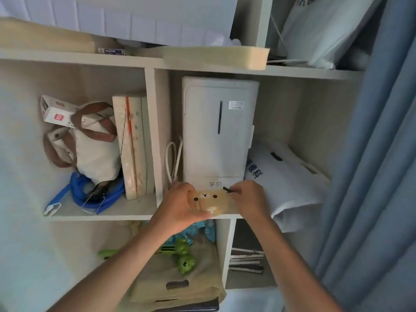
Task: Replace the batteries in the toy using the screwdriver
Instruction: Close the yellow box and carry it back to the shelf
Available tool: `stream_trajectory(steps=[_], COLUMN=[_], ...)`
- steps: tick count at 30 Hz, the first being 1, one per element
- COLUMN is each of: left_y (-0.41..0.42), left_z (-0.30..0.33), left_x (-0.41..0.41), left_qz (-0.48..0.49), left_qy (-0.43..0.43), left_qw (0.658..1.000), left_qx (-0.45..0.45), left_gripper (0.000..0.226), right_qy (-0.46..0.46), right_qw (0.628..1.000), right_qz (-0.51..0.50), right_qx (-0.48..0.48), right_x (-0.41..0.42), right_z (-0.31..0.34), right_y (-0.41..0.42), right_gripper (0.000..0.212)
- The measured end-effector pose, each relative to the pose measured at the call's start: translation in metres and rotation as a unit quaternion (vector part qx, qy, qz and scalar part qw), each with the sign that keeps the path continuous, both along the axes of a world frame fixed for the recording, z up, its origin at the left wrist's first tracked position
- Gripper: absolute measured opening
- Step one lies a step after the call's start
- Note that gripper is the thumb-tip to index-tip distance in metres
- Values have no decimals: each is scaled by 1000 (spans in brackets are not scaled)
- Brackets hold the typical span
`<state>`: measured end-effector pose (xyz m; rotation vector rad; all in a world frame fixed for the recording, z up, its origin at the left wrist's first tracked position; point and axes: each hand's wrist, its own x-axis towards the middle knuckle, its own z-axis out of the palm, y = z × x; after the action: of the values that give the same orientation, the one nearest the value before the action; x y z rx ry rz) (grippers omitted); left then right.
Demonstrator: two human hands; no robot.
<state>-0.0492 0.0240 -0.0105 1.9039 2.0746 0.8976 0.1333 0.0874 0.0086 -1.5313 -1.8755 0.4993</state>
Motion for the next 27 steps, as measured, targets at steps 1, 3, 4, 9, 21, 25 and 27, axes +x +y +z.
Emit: stream_trajectory(steps=[1, 3, 4, 9, 21, 25, 27], left_y=[4, 11, 14, 18, 23, 24, 21], left_z=[-1, -2, -3, -4, -19, -20, -17], left_x=[0, 0, -1, -4, 1, 3, 5], left_qz=[12, 30, 35, 31, 43, 48, 48], left_qy=[4, 14, 16, 8, 29, 35, 35], left_qw=[1000, 999, 999, 999, 998, 998, 998], left_qx=[-4, -8, -11, -33, 17, 28, 28], left_gripper=[61, 68, 71, 55, 52, 56, 58], right_qy=[-6, -34, -55, -120, -188, -193, -194], right_qw=[1000, 999, 998, 992, 980, 979, 979], right_qz=[4, 10, 9, 6, -8, -9, -7], right_qx=[-8, -12, -8, 27, 65, 68, 68], right_x=[0, 0, -1, -5, -12, -12, -12], right_z=[-3, -9, -13, -28, -42, -44, -43], right_y=[7, 19, 23, 32, 38, 39, 38], right_gripper=[20, 20, 21, 32, 19, 16, 17])
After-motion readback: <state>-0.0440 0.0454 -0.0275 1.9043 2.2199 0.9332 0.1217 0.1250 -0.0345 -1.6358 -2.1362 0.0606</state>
